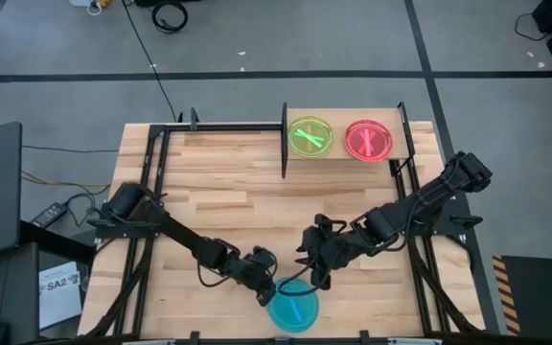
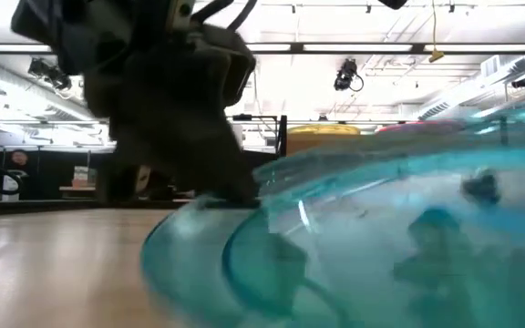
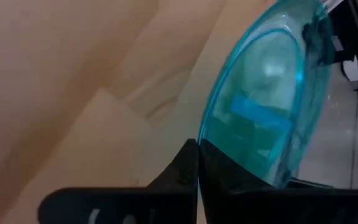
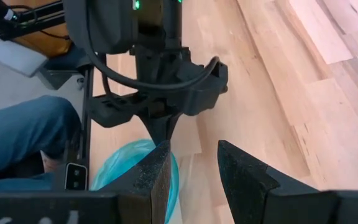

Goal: Place and stack plates onto a shelf
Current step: Stack the blue plate on top of the green plate on the shelf

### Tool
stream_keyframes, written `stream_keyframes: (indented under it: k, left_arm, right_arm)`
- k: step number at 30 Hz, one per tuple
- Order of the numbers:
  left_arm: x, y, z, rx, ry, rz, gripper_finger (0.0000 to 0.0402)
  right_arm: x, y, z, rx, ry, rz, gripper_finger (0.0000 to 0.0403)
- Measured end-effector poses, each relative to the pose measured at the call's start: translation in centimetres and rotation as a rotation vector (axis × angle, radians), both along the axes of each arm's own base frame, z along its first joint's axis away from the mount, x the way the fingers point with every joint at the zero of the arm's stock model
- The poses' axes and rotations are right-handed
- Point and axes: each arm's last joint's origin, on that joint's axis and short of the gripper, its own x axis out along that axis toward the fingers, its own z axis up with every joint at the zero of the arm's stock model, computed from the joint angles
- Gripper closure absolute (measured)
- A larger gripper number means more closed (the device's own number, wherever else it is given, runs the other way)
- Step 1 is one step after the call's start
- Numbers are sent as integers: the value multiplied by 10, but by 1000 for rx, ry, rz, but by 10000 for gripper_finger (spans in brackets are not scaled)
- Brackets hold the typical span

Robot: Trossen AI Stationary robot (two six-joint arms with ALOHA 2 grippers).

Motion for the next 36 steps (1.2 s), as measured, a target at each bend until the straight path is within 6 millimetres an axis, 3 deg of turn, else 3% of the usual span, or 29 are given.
stream_keyframes:
  k: [11, 21, 36]
  left_arm:
    - [2, 21, 33, 53, -72, -4, 399]
    - [-9, 30, 60, 91, -82, 6, 399]
    - [-14, 33, 77, 94, -129, 12, 399]
  right_arm:
    - [1, -2, 0, 21, 15, 18, 265]
    - [-1, -1, -2, 42, 50, 50, 265]
    - [-2, 2, -2, 158, 98, 81, 265]
